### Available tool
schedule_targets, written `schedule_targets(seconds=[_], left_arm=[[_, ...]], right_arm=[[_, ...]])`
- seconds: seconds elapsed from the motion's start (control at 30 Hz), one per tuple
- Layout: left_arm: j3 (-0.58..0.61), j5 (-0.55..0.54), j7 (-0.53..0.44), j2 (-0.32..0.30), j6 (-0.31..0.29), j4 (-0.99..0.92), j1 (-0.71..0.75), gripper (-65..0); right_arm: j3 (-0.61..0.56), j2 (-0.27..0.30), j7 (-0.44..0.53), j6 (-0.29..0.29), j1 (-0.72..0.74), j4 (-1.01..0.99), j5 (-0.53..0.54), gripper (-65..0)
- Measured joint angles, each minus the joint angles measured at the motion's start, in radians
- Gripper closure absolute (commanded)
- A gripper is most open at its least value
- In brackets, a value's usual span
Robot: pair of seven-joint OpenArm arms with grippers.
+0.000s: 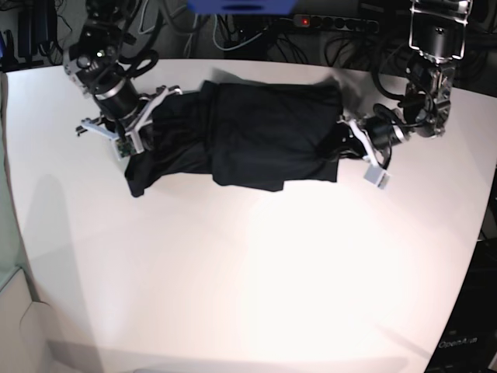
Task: Fold the T-shirt properly
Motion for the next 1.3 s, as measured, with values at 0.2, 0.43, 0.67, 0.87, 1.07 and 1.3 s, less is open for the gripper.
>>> schedule_targets(seconds=[0.2,0.43,0.67,0.87,1.07,1.3], left_arm=[[0.000,0.048,0.037,0.000,0.026,0.080,0.000,-3.6],[0.003,0.021,0.162,0.003,0.065,0.293,0.052,-3.6],[-0.185,-0.003,0.257,0.007,0.065,0.377,0.093,-3.6],[-0.387,0.013,0.311,-0.044,0.065,0.360,0.159,-3.6],[-0.422,0.191,0.278,-0.038,0.060,0.270,0.174,-3.6],[-0.418,0.294,0.265,0.013,0.056,0.294,0.159,-3.6]], right_arm=[[0.003,0.003,0.000,0.000,0.001,0.000,0.000,0.0],[0.005,0.003,0.000,0.000,0.000,-0.001,0.000,0.0],[0.001,0.004,0.000,0.000,0.005,-0.001,0.000,0.0],[-0.008,0.003,0.001,0.000,0.021,0.002,-0.004,0.0],[-0.085,0.004,-0.004,0.000,0.073,0.008,-0.005,0.0],[-0.267,0.010,-0.005,-0.003,0.083,0.028,-0.009,0.0]])
